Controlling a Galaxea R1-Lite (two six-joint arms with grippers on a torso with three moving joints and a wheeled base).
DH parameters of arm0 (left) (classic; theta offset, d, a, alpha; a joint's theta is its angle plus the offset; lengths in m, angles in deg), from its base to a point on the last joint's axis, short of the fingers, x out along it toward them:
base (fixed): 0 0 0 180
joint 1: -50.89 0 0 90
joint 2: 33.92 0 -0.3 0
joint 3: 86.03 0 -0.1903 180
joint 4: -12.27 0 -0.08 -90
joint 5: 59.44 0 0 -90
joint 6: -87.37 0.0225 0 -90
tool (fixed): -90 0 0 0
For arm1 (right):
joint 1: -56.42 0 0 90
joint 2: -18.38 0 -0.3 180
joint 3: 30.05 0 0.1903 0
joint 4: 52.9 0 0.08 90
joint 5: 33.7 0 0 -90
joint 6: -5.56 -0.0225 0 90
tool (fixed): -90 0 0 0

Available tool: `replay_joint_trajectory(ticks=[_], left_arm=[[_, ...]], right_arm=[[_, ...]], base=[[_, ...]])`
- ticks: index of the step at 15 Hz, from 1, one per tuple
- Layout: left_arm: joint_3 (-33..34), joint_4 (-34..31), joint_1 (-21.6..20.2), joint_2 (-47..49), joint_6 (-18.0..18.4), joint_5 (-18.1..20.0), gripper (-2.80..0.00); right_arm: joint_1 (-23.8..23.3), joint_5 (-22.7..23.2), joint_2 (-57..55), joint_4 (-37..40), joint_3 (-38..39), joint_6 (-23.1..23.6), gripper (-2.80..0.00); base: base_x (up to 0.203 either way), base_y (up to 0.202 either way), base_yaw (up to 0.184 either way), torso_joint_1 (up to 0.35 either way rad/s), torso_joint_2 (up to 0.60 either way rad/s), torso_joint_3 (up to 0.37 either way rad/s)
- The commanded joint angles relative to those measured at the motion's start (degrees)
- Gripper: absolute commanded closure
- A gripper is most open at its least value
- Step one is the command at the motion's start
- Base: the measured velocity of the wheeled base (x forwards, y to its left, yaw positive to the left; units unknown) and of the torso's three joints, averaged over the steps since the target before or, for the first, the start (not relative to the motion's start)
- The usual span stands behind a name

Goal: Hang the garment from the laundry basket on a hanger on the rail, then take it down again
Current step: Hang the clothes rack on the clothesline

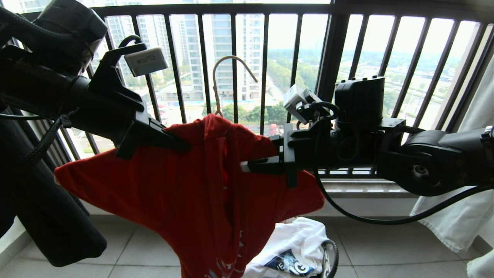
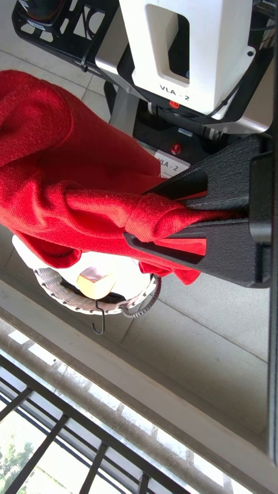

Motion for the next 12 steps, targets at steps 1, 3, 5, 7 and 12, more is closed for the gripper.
replay_joint_trajectory(ticks=[1,3,5,7,12], left_arm=[[-0.02,-0.33,0.00,-0.20,0.25,0.19,0.00],[-0.01,-0.33,0.04,-0.17,0.29,-1.22,0.00],[0.13,-0.33,0.00,-0.29,0.25,-1.95,0.00],[0.13,-0.29,0.00,-0.43,0.12,-1.95,0.00],[0.21,0.03,-0.37,-1.26,-2.20,-1.44,0.00]], right_arm=[[-0.19,-0.15,-0.28,-0.06,-0.70,-0.44,-2.80],[-2.69,-2.45,-0.42,-0.06,-2.25,-0.86,-2.80],[-4.78,-3.10,0.63,-0.14,-3.04,-3.15,-2.80],[-5.76,-3.20,1.15,-0.08,-3.69,-4.62,-2.80],[-6.07,-5.23,1.56,-0.06,-4.76,-6.01,-2.80]], base=[[0.000,0.000,0.000,0.000,0.00,0.000],[0.000,0.000,0.000,0.000,0.00,0.000],[0.000,0.000,0.000,0.000,0.00,0.000],[0.000,0.000,0.000,0.000,0.00,0.000],[0.000,0.000,0.000,0.000,0.00,0.000]])
